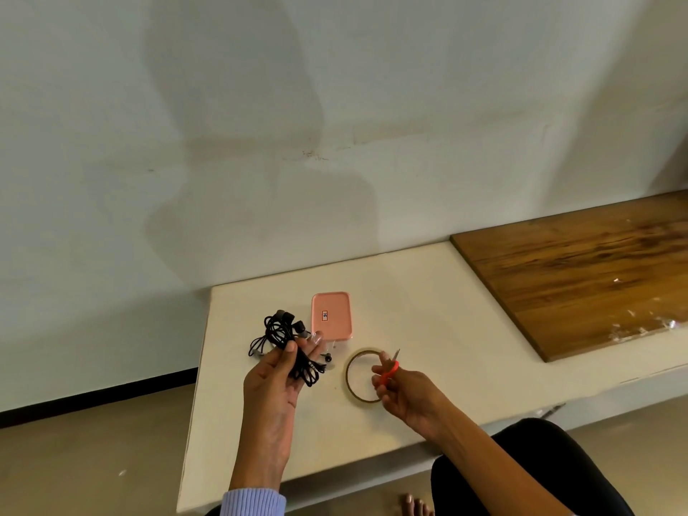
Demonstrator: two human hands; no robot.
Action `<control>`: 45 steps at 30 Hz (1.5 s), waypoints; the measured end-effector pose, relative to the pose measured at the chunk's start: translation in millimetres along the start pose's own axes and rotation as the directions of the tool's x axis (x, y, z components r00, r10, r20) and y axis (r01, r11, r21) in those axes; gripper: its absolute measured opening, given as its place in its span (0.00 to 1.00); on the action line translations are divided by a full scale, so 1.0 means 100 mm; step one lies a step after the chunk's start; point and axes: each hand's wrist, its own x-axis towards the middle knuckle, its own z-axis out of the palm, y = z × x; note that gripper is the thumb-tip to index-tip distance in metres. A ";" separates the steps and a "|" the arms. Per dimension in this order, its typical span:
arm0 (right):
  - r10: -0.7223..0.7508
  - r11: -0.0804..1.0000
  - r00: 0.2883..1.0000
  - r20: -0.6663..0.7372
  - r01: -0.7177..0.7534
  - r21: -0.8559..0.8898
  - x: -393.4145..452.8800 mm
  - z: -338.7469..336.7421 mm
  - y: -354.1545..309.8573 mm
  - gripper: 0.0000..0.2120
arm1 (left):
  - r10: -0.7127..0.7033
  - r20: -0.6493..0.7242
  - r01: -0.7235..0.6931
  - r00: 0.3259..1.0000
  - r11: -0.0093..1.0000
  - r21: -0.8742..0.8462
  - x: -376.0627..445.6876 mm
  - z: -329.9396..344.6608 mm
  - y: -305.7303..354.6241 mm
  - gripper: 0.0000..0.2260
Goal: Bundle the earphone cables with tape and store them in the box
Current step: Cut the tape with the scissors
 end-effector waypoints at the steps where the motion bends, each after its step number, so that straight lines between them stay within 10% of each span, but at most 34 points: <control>1: 0.025 0.999 1.000 0.015 -0.025 0.041 0.02 -0.03 -0.03 0.16 | -0.004 0.003 0.004 1.000 1.000 -0.005 0.00 0.00 0.01 0.08; 11: 0.173 0.877 0.937 0.302 -0.286 0.386 0.05 -0.14 -0.30 0.35 | -0.071 0.037 0.069 0.997 0.997 0.046 0.00 0.05 -0.14 0.08; 26: 0.357 0.839 0.931 -0.072 -0.354 -0.413 0.13 -0.28 -0.76 0.27 | -0.235 0.082 0.236 0.968 0.972 -0.002 0.13 0.34 -0.69 0.10; 31: 0.373 0.887 0.928 0.024 -0.349 -0.301 0.23 -0.46 -0.73 0.29 | -0.317 0.044 0.319 0.947 0.919 -0.234 0.40 0.38 -0.99 0.10; 45: 0.422 0.906 0.895 0.145 -0.421 -0.036 0.28 -0.64 -0.89 0.26 | -0.282 0.001 0.282 0.959 0.959 -0.041 0.37 0.34 -1.24 0.12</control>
